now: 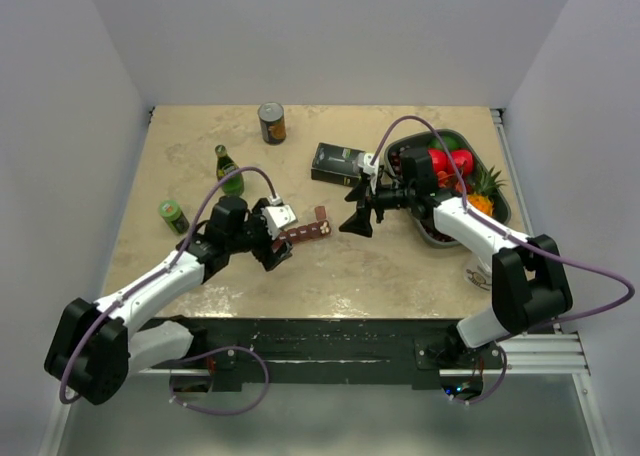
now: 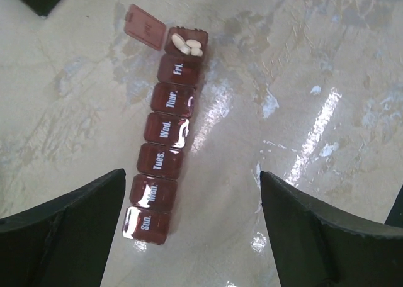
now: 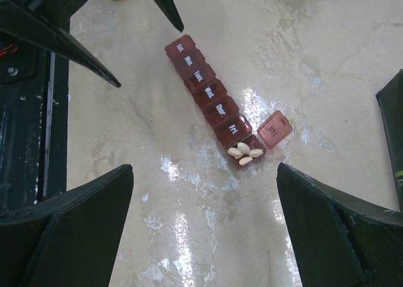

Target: Sort the pills into containers

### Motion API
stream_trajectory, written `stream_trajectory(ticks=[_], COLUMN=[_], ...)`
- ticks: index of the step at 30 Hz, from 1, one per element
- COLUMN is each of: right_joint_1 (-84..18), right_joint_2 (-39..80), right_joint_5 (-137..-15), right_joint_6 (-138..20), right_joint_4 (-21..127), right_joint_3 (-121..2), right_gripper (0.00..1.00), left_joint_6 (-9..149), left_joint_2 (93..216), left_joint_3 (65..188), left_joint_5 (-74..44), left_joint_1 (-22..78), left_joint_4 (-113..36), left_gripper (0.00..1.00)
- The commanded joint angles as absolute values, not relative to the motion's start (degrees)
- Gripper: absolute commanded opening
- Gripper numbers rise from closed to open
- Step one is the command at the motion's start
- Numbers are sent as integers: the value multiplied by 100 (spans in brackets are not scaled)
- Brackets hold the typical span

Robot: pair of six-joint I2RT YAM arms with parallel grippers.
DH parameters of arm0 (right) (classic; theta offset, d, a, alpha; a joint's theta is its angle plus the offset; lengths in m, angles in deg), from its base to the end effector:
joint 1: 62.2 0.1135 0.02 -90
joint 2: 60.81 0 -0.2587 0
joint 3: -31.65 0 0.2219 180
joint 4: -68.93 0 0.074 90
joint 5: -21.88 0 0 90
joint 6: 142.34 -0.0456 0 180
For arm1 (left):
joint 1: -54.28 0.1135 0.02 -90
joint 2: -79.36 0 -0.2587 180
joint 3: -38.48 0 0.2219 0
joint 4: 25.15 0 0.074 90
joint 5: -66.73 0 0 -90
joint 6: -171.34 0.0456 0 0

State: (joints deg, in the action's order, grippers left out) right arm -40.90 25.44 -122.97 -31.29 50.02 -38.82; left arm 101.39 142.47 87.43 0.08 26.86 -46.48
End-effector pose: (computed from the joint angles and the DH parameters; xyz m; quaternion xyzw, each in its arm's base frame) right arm 0.2651 0.1434 0.2542 -0.4833 0.6559 0.4089 0.4111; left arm 0.1803 -0.1139 0.2227 0.4352 0.7596 -0.2083 0.4360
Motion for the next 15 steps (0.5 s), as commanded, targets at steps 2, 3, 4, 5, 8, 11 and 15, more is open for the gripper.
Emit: stream_trajectory(ticks=[2,3,4,5,8,11,15], right_joint_1=[-4102,-4110,-4110,-4102,-4110,-4110,-4102], right_joint_2=[2602,2620,2620,2637,2681,2717,2725], right_joint_5=[-12340,-12349,-12375,-12401,-12454,-12454,-12507], right_joint_6=[-2949,-2941,-2923,-2914,-2835,-2774,-2765], right_joint_4=[4938,4929,4920,4912,4816,4753,4745], right_joint_3=[-4134,-4142,-4143,-4143,-4169,-4204,-4204], right_gripper=[99,99,99,99,99,99,99], left_joint_6=[10980,11033,11164,11201,11306,11403,11508], left_joint_2=[14589,14650,14694,14738,15019,15292,15661], left_joint_3=[8818,8810,8801,8810,8889,8985,9117], left_joint_5=[-182,-174,-165,-104,-112,-103,-367], left_joint_1=[2519,2510,2510,2510,2510,2510,2510], left_joint_4=[-4470,-4470,-4470,-4435,-4382,-4339,-4294], left_gripper=[91,92,92,93,93,93,91])
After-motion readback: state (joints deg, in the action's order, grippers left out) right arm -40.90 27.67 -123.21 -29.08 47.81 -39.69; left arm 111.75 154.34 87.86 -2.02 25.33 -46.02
